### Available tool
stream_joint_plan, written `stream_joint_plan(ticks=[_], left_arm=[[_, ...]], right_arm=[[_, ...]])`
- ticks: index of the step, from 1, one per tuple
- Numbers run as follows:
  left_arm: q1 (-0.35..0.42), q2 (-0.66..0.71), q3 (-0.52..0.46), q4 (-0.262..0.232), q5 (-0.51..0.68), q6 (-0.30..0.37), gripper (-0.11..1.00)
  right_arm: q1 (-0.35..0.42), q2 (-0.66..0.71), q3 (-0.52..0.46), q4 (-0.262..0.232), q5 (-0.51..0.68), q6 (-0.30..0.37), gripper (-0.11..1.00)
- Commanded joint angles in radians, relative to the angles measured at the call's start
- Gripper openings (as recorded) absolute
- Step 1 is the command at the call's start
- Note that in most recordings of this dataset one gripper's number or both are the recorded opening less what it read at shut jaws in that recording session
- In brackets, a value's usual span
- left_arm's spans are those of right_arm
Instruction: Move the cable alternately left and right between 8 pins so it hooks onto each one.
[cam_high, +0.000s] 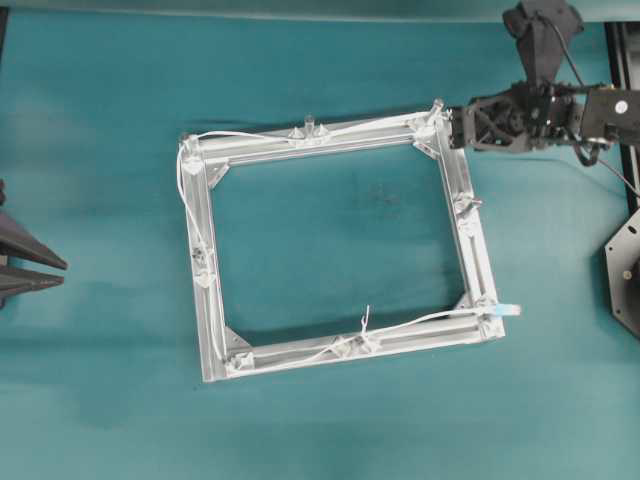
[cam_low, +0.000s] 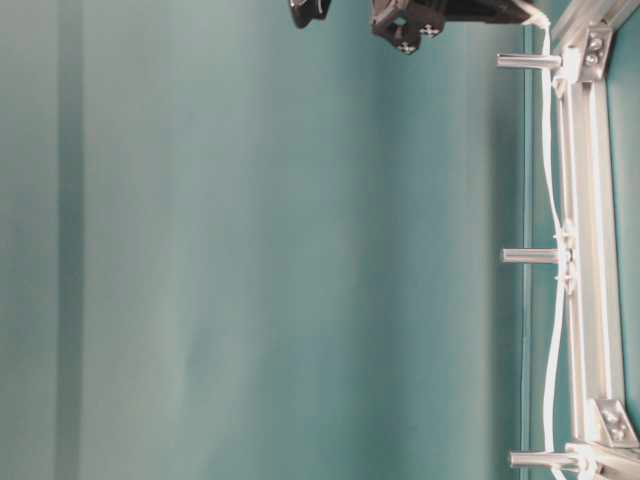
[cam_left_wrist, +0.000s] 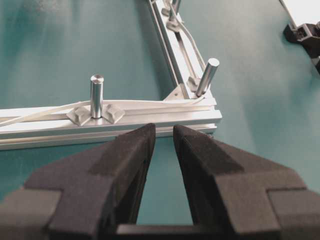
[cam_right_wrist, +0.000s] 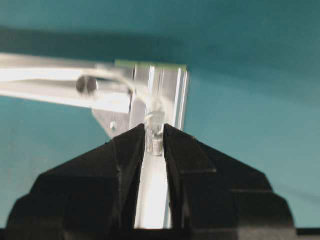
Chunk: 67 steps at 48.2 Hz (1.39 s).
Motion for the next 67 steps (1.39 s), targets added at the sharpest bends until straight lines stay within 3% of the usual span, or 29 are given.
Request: stream_joint_plan(ticks=[1, 8, 27, 45, 58, 61, 67], left_arm=[[0.000, 0.008, -0.011, 0.003, -0.005, 0.005, 0.36], [0.000, 0.006, -0.011, 0.003, -0.005, 0.005, 0.36], [0.000, 0.008, -0.011, 0.003, -0.005, 0.005, 0.36], [0.000, 0.008, -0.011, 0.003, -0.003, 0.005, 0.36], [0.000, 0.006, -0.011, 0.003, -0.005, 0.005, 0.36], [0.000, 0.008, -0.011, 0.002, -0.003, 0.005, 0.36], [0.000, 0.006, -0.011, 0.003, -0.005, 0.005, 0.36]], right_arm=[[0.012, -0.009, 0.003, 0.040, -0.009, 0.003, 0.15], [0.038, -0.009, 0.003, 0.095, -0.015, 0.005, 0.15], [0.049, -0.009, 0.021, 0.095, -0.043, 0.000, 0.15], [0.100, -0.009, 0.080, 0.094, -0.150, -0.003, 0.14], [0.101, -0.009, 0.078, 0.080, -0.149, -0.005, 0.14], [0.101, -0.009, 0.077, 0.080, -0.143, -0.005, 0.22], [0.101, -0.021, 0.077, 0.075, -0.114, -0.005, 0.56]])
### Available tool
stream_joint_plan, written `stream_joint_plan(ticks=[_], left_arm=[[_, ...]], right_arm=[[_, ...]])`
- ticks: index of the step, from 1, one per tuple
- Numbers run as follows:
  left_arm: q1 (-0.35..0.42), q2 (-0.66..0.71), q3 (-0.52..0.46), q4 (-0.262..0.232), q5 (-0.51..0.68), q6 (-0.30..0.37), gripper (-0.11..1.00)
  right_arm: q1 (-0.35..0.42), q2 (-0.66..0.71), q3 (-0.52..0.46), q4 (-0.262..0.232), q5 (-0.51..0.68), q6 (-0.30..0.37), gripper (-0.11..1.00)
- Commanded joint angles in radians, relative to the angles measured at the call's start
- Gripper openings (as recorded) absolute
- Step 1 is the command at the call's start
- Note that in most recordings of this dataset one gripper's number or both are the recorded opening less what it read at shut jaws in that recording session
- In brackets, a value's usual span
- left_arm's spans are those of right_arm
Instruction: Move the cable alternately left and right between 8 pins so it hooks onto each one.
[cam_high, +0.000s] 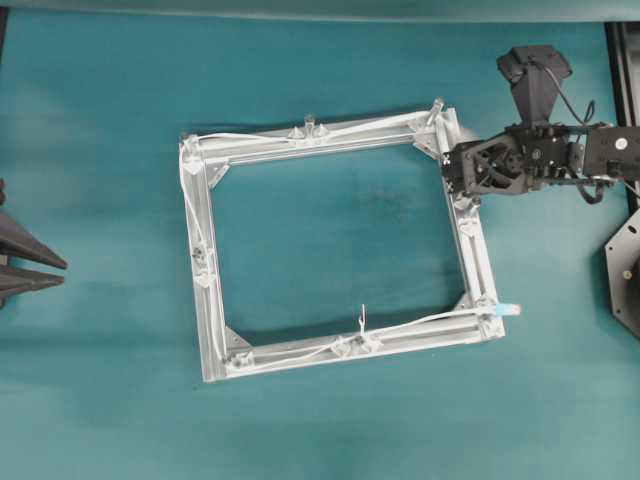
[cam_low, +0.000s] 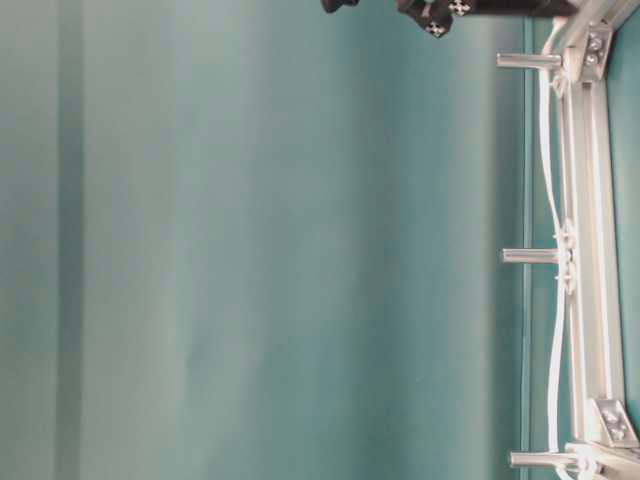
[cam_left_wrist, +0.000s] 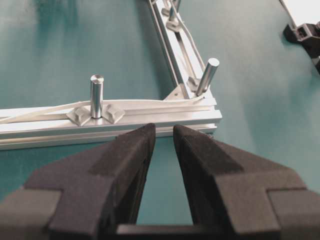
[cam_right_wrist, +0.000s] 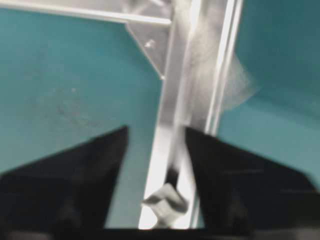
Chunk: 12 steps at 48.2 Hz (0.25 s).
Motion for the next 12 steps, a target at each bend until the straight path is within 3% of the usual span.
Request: stream_joint_plan(ticks=[1, 12], left_arm=[[0.002, 0.008, -0.011, 0.003, -0.006, 0.003, 0.36], [0.002, 0.008, -0.011, 0.003, -0.006, 0.003, 0.36]], right_arm=[[0.000, -0.025, -0.011, -0.008, 0.023, -0.003, 0.59], [0.000, -0.112, -0.005, -0.080, 0.127, -0.003, 0.62]])
